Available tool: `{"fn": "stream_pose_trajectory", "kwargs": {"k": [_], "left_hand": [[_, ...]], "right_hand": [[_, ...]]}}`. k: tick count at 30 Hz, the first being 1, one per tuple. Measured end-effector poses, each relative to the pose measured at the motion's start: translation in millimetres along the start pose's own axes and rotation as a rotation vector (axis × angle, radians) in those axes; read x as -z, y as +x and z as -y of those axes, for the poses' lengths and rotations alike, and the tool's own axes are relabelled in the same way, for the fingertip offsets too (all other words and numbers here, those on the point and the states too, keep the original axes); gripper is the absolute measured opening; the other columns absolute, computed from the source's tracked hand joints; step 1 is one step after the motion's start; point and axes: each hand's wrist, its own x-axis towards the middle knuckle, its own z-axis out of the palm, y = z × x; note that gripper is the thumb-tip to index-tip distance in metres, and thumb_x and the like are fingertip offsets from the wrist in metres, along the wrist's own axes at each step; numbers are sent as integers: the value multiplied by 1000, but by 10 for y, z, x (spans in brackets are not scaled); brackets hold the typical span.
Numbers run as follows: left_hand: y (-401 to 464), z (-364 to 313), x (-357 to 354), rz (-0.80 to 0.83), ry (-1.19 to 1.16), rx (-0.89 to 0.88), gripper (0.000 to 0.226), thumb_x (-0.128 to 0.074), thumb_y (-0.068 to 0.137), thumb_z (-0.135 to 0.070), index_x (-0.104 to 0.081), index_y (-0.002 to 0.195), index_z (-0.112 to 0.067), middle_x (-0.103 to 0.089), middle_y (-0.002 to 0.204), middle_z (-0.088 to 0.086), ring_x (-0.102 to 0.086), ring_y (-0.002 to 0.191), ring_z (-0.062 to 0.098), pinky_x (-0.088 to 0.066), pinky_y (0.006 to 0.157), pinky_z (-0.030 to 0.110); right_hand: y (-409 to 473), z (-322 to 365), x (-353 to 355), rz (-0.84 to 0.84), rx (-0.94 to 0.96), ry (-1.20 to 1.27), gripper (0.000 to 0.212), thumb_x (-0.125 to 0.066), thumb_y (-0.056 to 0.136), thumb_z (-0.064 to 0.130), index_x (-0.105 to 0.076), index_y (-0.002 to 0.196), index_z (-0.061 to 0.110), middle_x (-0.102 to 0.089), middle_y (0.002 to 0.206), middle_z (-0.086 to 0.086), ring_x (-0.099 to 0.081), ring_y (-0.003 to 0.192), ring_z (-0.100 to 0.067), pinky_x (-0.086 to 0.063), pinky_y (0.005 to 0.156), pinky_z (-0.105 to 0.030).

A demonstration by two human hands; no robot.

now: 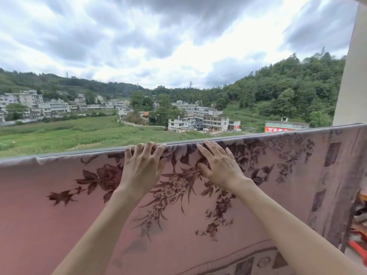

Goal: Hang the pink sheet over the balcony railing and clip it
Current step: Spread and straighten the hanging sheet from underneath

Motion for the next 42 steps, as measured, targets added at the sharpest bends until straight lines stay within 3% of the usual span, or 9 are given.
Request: {"fn": "stream_pose_trajectory", "kwargs": {"k": [8,12,15,19,23,26,32,37,42], "left_hand": [[778,-1256,-726,-188,-123,-103,21,-63,85,-24,-68,104,-18,-67,99,5,-64,85,27,-45,79,41],[1196,-1958,-1097,-207,-149,-91,17,-63,85,-27,-70,98,-20,-70,93,3,-66,80,26,-47,74,38],[1550,-2555,-1363,-191,-186,-99,13,-64,83,-27,-72,92,-20,-69,86,1,-65,76,25,-47,70,35],[1951,-3381,-1754,-154,-224,-149,16,-64,83,-29,-71,94,-19,-68,93,1,-64,81,24,-47,73,36],[2300,-4058,-2018,-197,-330,-63,24,-60,87,-21,-61,109,-11,-65,100,8,-62,88,26,-48,73,37],[2535,-4587,-2201,-288,-419,43,41,-55,90,-22,-46,129,-14,-63,112,9,-62,92,25,-51,79,39],[3013,-6089,-2809,-165,-306,35,32,-51,91,-24,-57,121,-15,-60,121,7,-54,108,27,-36,96,44],[3473,-7142,-3293,-80,-200,-44,34,-54,89,-25,-59,120,-14,-59,122,10,-50,114,32,-29,103,53],[3936,-8057,-3725,-34,-190,-133,44,-50,91,-29,-47,133,-20,-48,136,6,-38,127,28,-16,109,52]], "right_hand": [[151,-1442,-147,-230,16,6,49,-37,96,38,-32,142,24,-32,149,0,-24,140,-17,-6,117,-44],[281,-2392,-179,-265,5,27,56,-26,90,44,-42,137,18,-45,139,-4,-38,133,-23,-16,115,-47],[353,-3091,-126,-275,22,28,53,-30,90,40,-47,133,14,-52,133,-7,-46,125,-27,-28,110,-46],[393,-3851,-151,-363,91,-49,41,-41,92,31,-53,127,14,-58,127,-9,-52,121,-27,-29,107,-55],[370,-4704,-143,-341,137,1,42,-45,90,25,-51,130,12,-56,131,-10,-50,122,-28,-34,107,-48],[302,-5519,-109,-283,90,-2,48,-38,92,30,-44,137,15,-46,142,-9,-39,134,-25,-23,113,-43],[73,-7245,122,-123,-12,-27,55,-40,97,32,-20,147,25,-15,157,-1,-12,144,-16,-8,119,-41],[-109,-8536,357,-102,-114,-27,54,-40,96,32,-22,147,25,-22,155,-1,-16,143,-16,-12,118,-41],[-215,-9599,345,-160,-249,122,50,-45,95,30,-35,142,17,-38,146,-2,-31,136,-19,-26,112,-37]]}}
